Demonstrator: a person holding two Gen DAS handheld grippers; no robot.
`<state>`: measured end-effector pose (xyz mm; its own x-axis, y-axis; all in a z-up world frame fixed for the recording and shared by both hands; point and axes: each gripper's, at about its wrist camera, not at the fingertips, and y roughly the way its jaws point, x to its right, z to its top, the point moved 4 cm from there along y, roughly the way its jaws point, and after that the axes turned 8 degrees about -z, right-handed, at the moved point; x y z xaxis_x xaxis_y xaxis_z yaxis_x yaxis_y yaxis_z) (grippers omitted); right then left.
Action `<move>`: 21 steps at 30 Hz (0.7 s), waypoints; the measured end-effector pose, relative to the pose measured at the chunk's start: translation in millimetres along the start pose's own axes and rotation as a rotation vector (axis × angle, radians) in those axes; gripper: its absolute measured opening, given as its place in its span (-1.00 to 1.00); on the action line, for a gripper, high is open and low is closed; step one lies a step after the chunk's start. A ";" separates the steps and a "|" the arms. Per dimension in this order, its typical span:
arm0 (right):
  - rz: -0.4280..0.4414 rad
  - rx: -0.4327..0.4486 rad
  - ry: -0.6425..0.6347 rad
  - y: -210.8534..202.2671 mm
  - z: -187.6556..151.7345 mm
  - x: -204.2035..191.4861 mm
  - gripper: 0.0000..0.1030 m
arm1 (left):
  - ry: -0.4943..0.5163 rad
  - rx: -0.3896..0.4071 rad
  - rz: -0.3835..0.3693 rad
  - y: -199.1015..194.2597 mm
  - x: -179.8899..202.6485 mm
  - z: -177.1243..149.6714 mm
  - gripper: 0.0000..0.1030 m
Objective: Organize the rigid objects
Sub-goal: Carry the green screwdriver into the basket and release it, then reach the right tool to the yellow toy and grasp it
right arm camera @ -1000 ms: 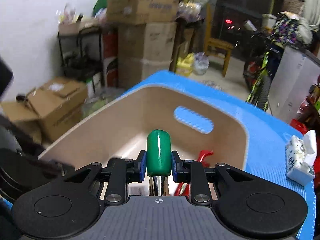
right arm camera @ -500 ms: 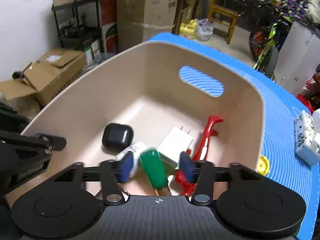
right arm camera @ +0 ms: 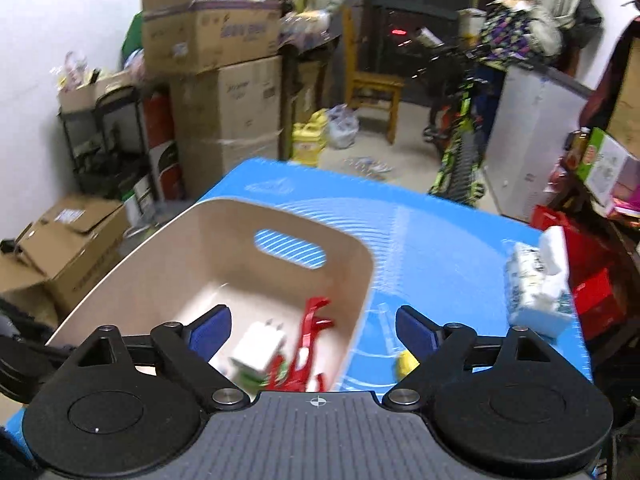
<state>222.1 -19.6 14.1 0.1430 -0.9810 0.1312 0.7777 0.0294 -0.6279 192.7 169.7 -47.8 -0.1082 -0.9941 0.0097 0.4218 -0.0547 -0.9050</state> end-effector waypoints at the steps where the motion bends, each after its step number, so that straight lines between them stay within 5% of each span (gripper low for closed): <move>1: -0.008 0.005 0.005 0.6 -0.3 6.2 0.79 | 0.000 0.000 0.001 -0.8 0.1 -0.2 -0.77; 11: -0.134 -0.010 0.067 24.0 -32.0 66.5 0.88 | 0.001 0.000 0.003 -1.3 -0.9 -0.6 -0.76; 21: -0.103 -0.119 0.131 82.5 -85.4 93.4 0.88 | 0.002 0.000 0.003 -1.1 -0.9 -0.5 -0.76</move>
<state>247.4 -125.1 -90.9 -0.0206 -0.9944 0.1036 0.7050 -0.0879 -0.7038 191.9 170.8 -47.0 -0.1083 -0.9941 0.0064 0.4217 -0.0518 -0.9053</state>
